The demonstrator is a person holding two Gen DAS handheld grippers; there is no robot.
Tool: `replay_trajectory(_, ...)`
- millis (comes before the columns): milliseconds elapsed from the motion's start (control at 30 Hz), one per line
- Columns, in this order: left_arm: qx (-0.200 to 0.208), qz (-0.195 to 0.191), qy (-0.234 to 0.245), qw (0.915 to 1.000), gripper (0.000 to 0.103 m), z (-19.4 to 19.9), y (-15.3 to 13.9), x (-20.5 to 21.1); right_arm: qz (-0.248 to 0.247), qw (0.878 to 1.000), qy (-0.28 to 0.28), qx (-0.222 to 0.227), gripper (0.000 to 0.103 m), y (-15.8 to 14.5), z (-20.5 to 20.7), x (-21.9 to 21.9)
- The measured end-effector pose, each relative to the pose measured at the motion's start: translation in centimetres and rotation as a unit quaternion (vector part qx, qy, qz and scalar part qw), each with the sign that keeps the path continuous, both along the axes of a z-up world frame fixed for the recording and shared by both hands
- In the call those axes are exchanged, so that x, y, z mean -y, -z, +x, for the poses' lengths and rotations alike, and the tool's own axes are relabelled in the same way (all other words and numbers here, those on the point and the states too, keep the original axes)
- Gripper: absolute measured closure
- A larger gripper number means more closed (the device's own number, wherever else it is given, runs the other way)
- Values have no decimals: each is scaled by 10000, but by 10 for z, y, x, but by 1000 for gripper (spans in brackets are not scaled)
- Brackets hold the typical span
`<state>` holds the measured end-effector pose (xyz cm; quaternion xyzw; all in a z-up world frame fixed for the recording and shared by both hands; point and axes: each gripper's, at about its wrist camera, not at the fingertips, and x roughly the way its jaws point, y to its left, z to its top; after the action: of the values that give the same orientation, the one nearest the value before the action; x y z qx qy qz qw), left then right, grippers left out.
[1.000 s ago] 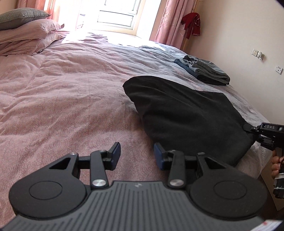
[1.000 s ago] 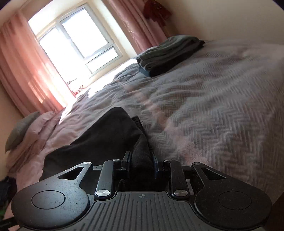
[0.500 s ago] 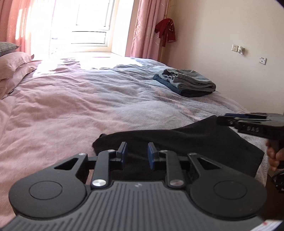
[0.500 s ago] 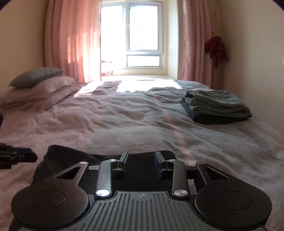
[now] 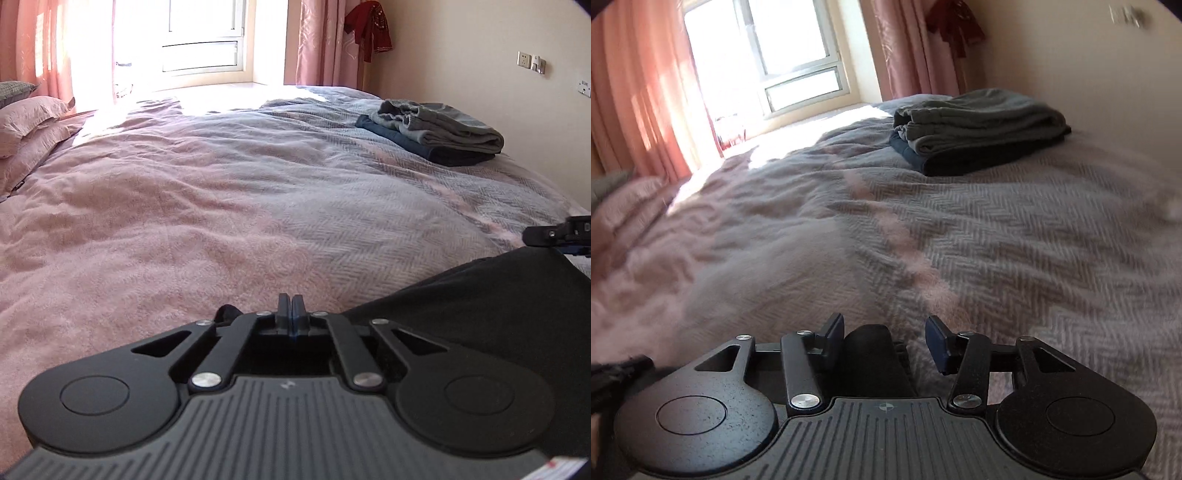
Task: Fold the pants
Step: 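Fold the held trousers over once more with both grippers into a square bundle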
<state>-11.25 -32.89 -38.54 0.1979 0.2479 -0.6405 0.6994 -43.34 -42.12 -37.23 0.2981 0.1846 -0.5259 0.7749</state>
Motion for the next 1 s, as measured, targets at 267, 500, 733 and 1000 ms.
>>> replay_trajectory(267, -270, -166, -102, 9994, 95, -4, -46, -78, -1115, 9892, -660, -692, 59, -53, -9, -99)
replay_trajectory(500, -548, 362, 409, 9970, 93, -59, -21, -135, -938, 9741, -1428, -1480, 59, -3, 3, -160)
replay_trajectory(733, -257, 330, 181, 9990, 93, -71, -29, -180, -1148, 9799, -1214, -1093, 59, -19, -18, -192)
replay_trajectory(1000, -292, 656, -33, 9974, 89, -74, -23, -175, -316, 9908, -892, -965, 59, -5, -4, -185)
